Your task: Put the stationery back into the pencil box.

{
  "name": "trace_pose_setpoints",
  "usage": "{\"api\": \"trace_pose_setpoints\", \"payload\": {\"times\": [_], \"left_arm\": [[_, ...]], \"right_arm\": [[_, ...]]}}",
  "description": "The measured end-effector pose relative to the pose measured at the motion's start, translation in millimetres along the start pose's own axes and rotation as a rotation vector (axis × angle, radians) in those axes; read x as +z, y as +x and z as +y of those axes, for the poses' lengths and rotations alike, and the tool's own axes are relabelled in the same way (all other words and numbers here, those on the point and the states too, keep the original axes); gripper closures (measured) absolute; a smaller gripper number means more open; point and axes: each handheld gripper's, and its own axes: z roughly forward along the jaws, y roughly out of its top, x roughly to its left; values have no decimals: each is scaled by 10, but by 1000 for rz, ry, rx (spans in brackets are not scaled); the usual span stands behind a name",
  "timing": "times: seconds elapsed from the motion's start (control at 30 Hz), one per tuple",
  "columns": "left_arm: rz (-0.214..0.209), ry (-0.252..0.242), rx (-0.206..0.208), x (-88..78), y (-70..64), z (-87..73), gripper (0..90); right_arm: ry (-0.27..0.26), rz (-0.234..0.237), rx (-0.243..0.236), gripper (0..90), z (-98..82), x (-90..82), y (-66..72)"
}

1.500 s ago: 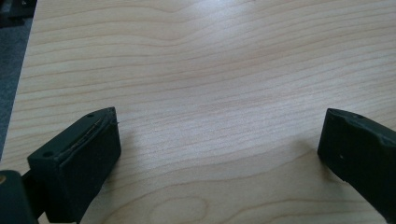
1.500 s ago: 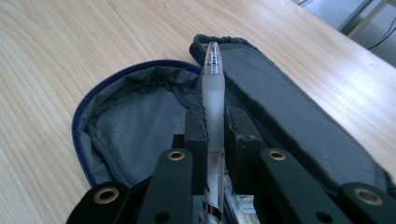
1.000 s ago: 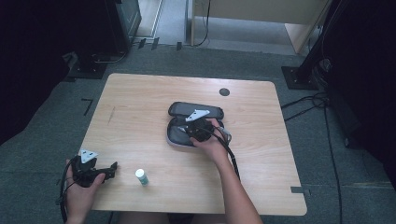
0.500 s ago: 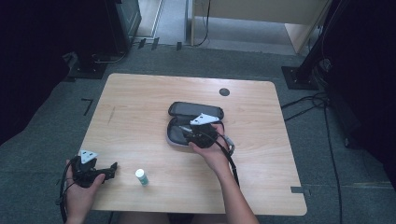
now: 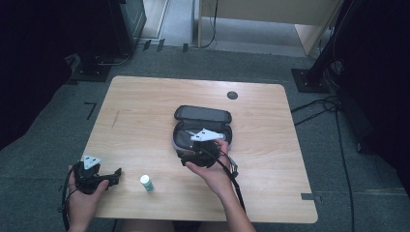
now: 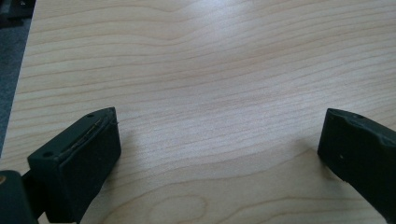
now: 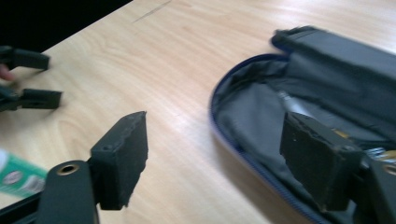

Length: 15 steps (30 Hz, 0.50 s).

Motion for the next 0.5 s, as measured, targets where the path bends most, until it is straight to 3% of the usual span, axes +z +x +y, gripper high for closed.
{"api": "trace_pose_setpoints", "payload": {"times": [0.1, 0.27, 0.5], "left_arm": [[0, 2, 2, -1, 1, 0, 0], [0, 2, 2, -1, 1, 1, 0], [0, 3, 2, 0, 1, 3, 0]], "right_arm": [[13, 12, -22, 170, -37, 21, 104], [4, 30, -40, 178, -96, 38, 276], [-53, 106, -40, 328, -146, -7, 424]]}}
